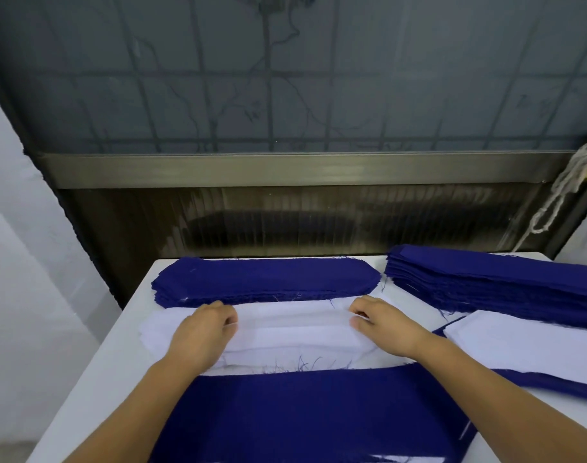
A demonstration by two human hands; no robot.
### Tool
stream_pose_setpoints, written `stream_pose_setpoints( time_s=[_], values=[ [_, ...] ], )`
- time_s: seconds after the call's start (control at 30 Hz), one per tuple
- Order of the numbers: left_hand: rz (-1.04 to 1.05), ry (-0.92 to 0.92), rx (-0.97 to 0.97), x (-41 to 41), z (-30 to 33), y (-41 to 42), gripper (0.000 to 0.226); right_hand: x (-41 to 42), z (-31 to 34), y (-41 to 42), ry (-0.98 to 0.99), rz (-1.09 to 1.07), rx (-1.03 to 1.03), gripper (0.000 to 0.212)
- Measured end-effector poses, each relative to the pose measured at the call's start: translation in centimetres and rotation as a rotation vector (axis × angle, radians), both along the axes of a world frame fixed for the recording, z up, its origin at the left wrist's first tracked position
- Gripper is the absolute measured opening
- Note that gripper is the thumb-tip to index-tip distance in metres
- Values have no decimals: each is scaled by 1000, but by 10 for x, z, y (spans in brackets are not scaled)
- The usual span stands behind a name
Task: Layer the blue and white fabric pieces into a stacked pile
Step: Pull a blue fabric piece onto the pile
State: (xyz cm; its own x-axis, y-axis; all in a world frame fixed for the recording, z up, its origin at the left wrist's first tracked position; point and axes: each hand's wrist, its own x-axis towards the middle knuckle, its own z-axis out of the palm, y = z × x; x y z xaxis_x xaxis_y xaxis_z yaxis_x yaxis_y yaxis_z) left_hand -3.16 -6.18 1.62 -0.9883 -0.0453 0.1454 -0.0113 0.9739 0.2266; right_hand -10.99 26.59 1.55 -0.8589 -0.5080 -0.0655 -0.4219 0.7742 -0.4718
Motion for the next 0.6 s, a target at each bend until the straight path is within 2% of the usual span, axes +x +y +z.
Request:
stream_pose_setpoints(
  time_s=[0.2,0.37,0.5,0.6],
  values=[
    [1,49,-84,23,11,-7,13,18,14,6,36,-4,-21,22],
    [-111,-6,47,57,22,-8,11,57,27,36,-27,8,-82,30],
    [-197,-202,207,78,42,-11,10,80,42,58,-206,8,-113,16],
    [-165,-150,222,76,55,-5,15,80,57,58,-150,-26,-117,8]
  ],
)
